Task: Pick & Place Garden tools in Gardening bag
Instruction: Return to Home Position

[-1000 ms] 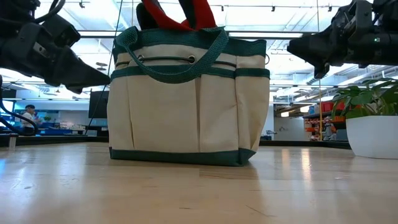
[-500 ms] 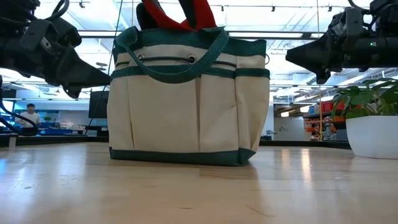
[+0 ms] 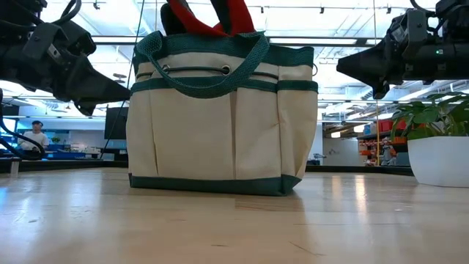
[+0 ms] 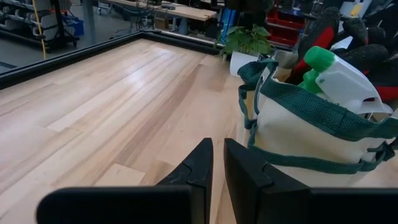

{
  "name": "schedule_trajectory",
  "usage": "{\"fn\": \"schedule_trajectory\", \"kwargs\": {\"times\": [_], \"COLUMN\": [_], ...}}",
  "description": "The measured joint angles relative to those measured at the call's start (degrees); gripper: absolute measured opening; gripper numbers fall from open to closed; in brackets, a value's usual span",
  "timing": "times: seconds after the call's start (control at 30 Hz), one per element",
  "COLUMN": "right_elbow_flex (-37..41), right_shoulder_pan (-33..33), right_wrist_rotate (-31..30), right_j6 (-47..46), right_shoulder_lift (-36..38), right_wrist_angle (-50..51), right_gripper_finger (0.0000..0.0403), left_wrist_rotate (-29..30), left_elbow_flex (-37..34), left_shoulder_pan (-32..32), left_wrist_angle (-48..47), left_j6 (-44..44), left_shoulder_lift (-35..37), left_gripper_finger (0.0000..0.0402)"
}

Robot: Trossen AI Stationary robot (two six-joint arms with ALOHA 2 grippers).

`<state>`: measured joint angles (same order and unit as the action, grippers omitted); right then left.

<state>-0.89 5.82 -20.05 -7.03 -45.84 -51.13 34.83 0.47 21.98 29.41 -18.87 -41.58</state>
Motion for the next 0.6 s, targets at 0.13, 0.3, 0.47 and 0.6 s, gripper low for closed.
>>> {"fn": "schedule_trajectory", "kwargs": {"times": [0.13, 0.3, 0.47, 0.6], "right_elbow_flex": [0.0, -0.02, -0.02, -0.02], "right_shoulder_pan": [0.0, 0.0, 0.0, 0.0], "right_wrist_rotate": [0.04, 0.0, 0.0, 0.0], "right_j6": [0.0, 0.0, 0.01, 0.0], "right_shoulder_lift": [0.32, 3.16, 5.72, 7.23], "right_wrist_angle": [0.67, 1.03, 1.13, 1.16], "right_gripper_finger": [0.008, 0.008, 0.008, 0.008], "left_wrist_rotate": [-0.01, -0.02, -0.02, 0.0], "left_elbow_flex": [0.0, -0.02, -0.02, -0.02], "left_shoulder_pan": [0.0, 0.0, 0.0, 0.0], "left_wrist_angle": [-0.19, -0.17, -0.11, -0.11], "left_j6": [0.02, 0.0, 0.03, 0.02], "left_shoulder_lift": [0.27, 3.35, 7.55, 10.39], "left_gripper_finger": [0.0044, 0.0044, 0.0044, 0.0044]}}
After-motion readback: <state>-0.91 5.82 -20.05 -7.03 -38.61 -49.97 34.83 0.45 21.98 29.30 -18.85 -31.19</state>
